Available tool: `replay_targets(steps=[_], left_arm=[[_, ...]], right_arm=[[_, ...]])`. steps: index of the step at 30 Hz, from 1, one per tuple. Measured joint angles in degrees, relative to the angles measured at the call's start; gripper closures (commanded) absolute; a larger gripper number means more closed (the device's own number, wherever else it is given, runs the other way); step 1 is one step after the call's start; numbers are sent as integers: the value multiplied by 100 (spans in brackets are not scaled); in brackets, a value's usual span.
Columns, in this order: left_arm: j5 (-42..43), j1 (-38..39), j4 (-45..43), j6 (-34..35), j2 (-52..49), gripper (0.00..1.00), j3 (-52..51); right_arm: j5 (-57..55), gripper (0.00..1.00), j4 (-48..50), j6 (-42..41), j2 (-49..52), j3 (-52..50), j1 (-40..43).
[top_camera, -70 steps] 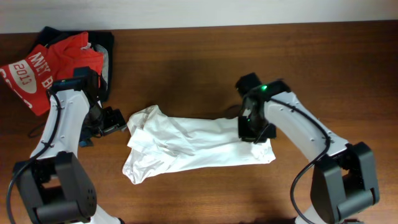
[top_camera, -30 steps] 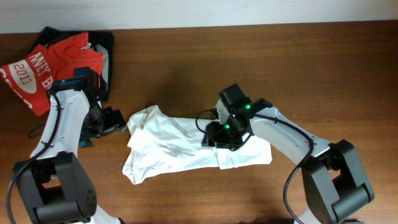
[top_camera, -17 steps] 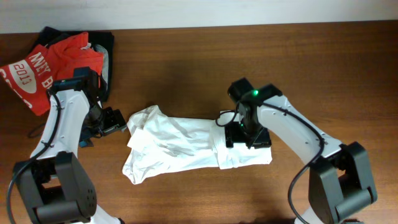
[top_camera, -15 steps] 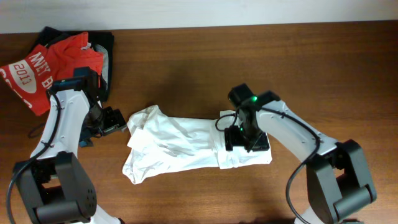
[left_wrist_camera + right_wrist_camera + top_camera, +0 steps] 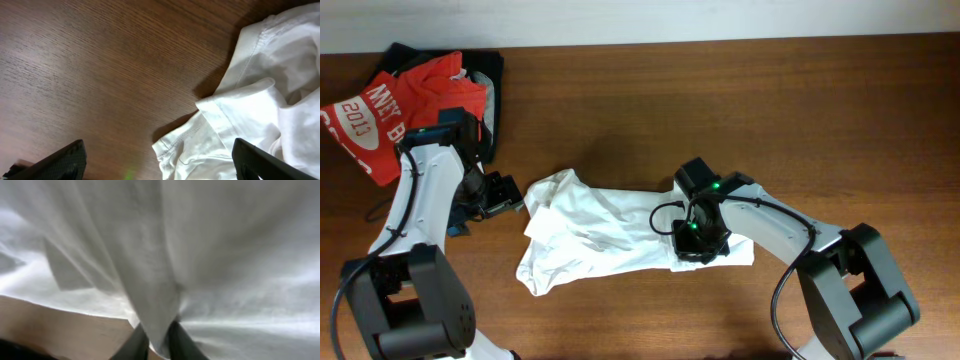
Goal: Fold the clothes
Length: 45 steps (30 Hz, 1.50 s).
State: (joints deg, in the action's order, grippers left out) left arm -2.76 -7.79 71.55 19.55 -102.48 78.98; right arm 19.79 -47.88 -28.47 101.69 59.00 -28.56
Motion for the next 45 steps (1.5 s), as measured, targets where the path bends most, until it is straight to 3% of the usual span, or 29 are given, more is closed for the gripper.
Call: replay_targets(steps=[4, 6, 7, 8, 10, 16, 21, 26, 34, 40, 45], left_arm=[[0, 0, 0, 0, 0, 7, 0], [0, 0, 2, 0, 0, 7, 0], [0, 0, 2, 0, 0, 7, 0], [2, 0, 2, 0, 0, 7, 0], [0, 0, 2, 0, 0, 7, 0], [0, 0, -2, 0, 0, 7, 0], [0, 0, -2, 0, 0, 7, 0], [-2, 0, 0, 0, 0, 7, 0], [0, 0, 0, 0, 0, 7, 0], [0, 0, -2, 0, 0, 7, 0], [-2, 0, -35, 0, 0, 7, 0]], right_arm=[[339, 93, 208, -160, 0, 0, 0], [457, 83, 221, -302, 0, 0, 0], [501, 74, 227, -367, 0, 0, 0], [544, 49, 225, -461, 0, 0, 0], [743, 48, 234, -575, 0, 0, 2], [1633, 18, 271, -181, 0, 72, 0], [1873, 18, 339, -111, 0, 166, -129], [2468, 10, 739, -120, 0, 212, -166], [1788, 9, 216, -236, 0, 256, -177], [1668, 9, 92, -85, 0, 1012, -164], [503, 18, 293, -37, 15, 1158, -11]])
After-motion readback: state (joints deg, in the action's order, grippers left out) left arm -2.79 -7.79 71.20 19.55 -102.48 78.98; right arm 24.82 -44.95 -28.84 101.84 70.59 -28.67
